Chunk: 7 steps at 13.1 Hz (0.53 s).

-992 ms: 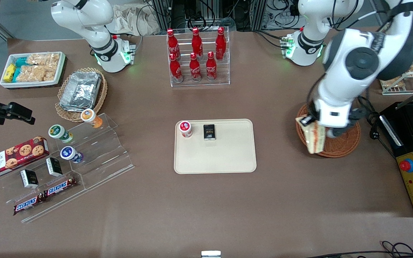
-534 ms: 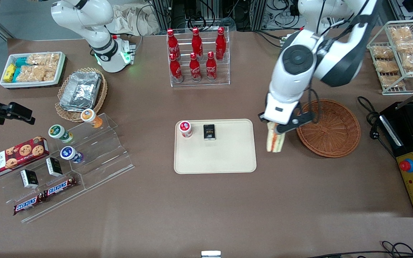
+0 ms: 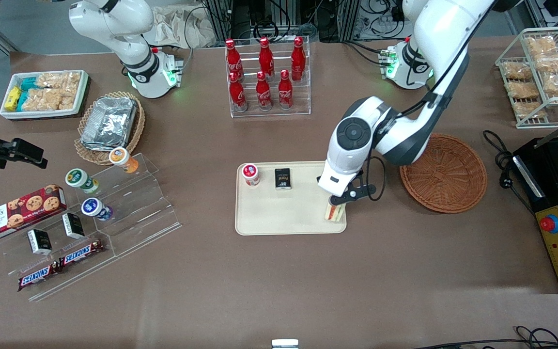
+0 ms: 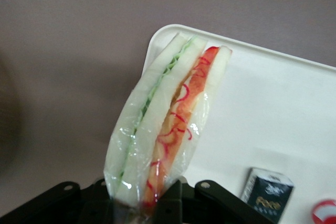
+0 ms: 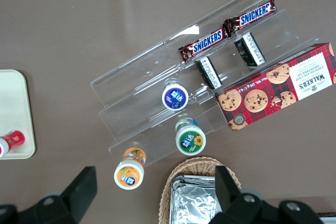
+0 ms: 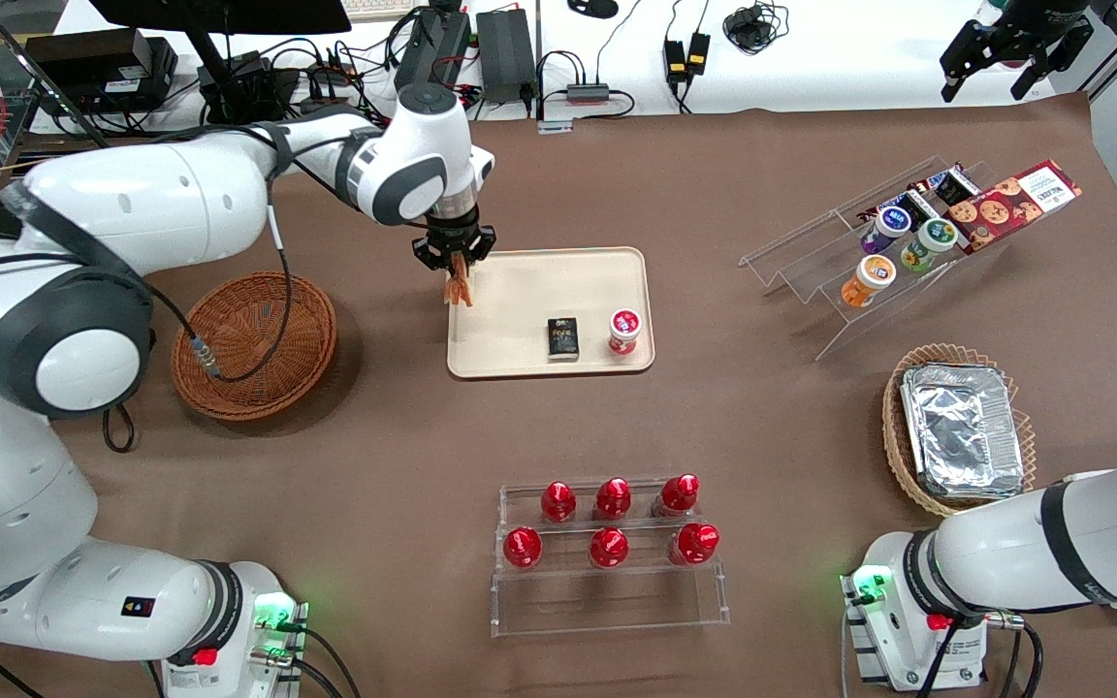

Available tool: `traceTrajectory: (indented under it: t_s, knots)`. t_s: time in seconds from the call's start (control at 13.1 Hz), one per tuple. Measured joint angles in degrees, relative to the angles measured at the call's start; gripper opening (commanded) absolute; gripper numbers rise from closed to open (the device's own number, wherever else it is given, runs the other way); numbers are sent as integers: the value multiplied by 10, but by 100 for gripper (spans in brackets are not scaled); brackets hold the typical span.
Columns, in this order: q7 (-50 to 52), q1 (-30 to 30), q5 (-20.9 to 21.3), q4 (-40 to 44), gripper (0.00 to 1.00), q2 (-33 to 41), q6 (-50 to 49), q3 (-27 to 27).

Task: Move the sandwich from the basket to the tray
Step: 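Lower the sandwich onto the cream tray beside the black box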

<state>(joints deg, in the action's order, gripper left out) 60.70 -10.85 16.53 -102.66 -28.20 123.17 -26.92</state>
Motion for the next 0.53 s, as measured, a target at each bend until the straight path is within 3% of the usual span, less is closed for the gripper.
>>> traceTrajectory:
  t_s: [0.15, 0.38, 0.46, 0.53]
  knots:
    - [25, -7, 33, 5, 0, -38, 12, 0]
    - [46, -9, 45, 13, 4, -69, 34, 0]
    - [49, -9, 46, 14, 69, -74, 40, 0]
    - [51, -9, 46, 17, 100, -77, 42, 0]
